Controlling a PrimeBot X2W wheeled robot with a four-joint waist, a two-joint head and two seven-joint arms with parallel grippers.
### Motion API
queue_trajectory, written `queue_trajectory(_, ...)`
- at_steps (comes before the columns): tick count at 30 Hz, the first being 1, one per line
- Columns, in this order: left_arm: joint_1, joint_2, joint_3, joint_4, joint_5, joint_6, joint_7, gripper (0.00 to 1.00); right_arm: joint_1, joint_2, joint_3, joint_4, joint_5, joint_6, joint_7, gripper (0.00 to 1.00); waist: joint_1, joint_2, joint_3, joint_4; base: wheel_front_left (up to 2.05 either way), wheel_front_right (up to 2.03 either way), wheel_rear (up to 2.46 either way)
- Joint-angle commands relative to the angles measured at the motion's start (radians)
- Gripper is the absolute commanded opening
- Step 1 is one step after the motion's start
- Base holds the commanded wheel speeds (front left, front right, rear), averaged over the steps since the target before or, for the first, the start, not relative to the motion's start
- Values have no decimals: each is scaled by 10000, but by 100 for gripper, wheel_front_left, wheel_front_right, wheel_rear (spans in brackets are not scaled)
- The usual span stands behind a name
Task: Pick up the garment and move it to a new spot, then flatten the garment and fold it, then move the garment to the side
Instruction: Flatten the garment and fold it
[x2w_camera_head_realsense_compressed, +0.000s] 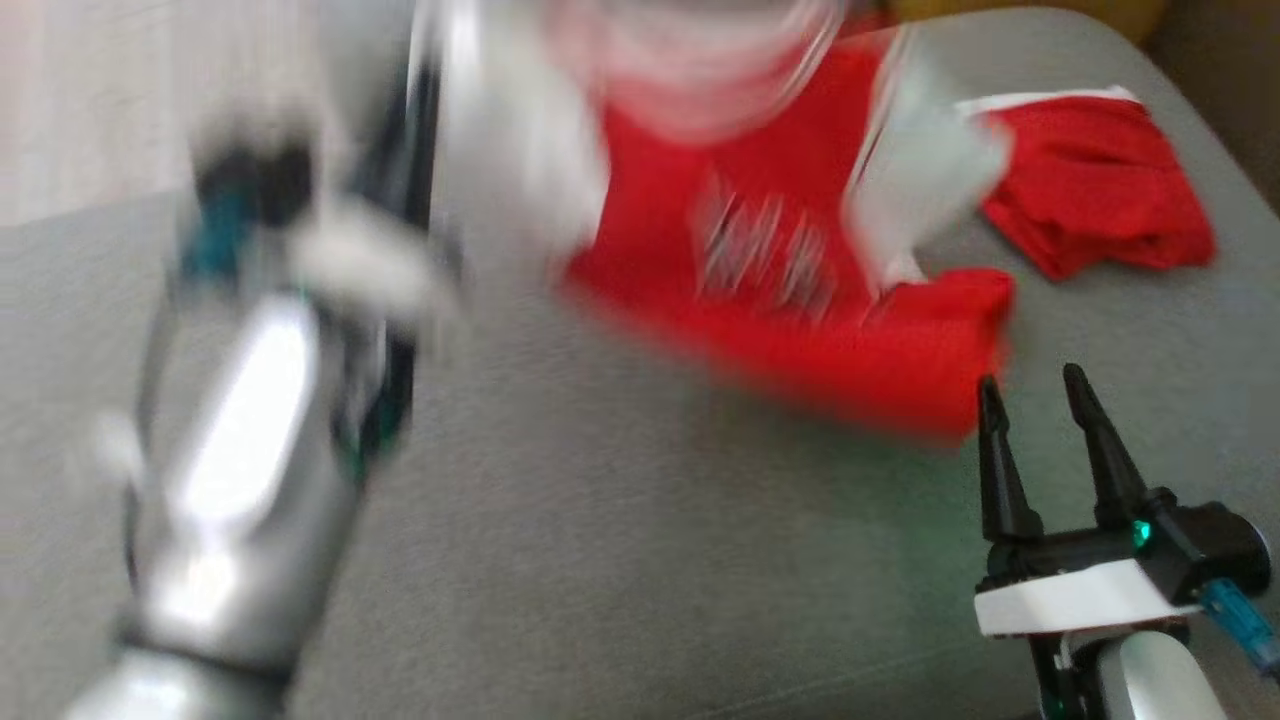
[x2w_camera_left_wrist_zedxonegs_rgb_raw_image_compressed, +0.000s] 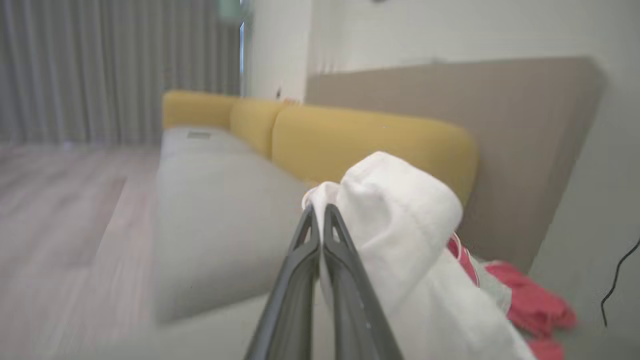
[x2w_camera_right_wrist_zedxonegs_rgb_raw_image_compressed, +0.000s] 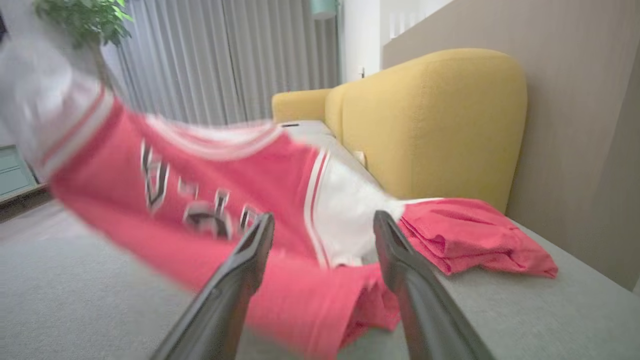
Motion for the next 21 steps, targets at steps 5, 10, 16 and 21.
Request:
queue_trajectory(5,3533,-147,1911,-855,152,370,-50,0,-10,-115,171,-404,-125,65,-63,100,0,0,144,1008,0,0,0)
queue_trajectory(10,5438,-802,3364,-1340,613,259,-50,0,42,-162,203,-370,-136,65,-63,100,0,0,129,1322,0,0,0)
queue_trajectory(16,6823,-1217,4364,-2081,1259,-70,-50,6,137,-172,179,-337,-133,65,-63,100,0,0,2,1535,0,0,0)
queue_trajectory(21,7529,-1311,4576,-2554,1866,-168,-51,100,269,-155,171,-295,-113,65,-63,100,0,0,-102,1743,0,0,0)
